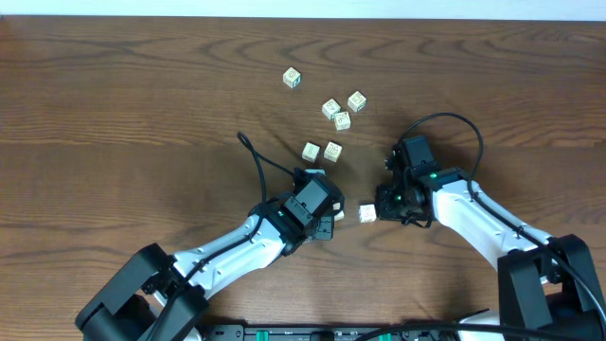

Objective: Lift 5 blocks

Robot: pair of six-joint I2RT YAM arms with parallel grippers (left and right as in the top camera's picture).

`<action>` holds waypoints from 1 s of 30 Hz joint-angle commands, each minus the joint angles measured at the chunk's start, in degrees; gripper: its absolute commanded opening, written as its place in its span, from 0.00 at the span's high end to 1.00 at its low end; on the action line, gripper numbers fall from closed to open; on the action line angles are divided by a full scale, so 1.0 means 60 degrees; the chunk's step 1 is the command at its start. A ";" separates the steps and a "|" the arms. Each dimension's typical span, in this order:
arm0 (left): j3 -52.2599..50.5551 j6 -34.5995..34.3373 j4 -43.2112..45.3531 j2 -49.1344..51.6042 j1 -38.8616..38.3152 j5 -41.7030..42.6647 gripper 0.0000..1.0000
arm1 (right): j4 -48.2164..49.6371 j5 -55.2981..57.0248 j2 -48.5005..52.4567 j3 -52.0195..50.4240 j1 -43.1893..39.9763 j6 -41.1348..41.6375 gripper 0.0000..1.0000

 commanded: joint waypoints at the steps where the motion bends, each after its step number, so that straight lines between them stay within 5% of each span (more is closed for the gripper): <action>1: -0.0113 -0.0182 -0.0029 0.0219 -0.0022 -0.0193 0.73 | -0.0142 -0.0240 0.0302 -0.0117 0.0171 0.0044 0.74; 5: -0.0113 -0.0182 -0.0036 0.0219 -0.0022 -0.0193 0.66 | -0.0219 -0.0029 0.0299 -0.0109 0.0171 -0.0095 0.74; 22: -0.0113 -0.0142 -0.0066 -0.0437 -0.0022 -0.0193 0.49 | -0.1177 0.0688 -0.1402 -0.0066 0.0153 -0.0273 0.37; 28: -0.0109 -0.0146 -0.0095 -0.0940 -0.0022 -0.0193 0.42 | -0.1949 0.0900 -0.2116 0.0025 0.0153 -0.0313 0.42; 30: -0.0109 -0.0095 -0.0106 -0.1169 -0.0022 -0.0193 0.39 | -0.2135 0.0903 -0.2302 0.0135 0.0153 -0.0313 0.56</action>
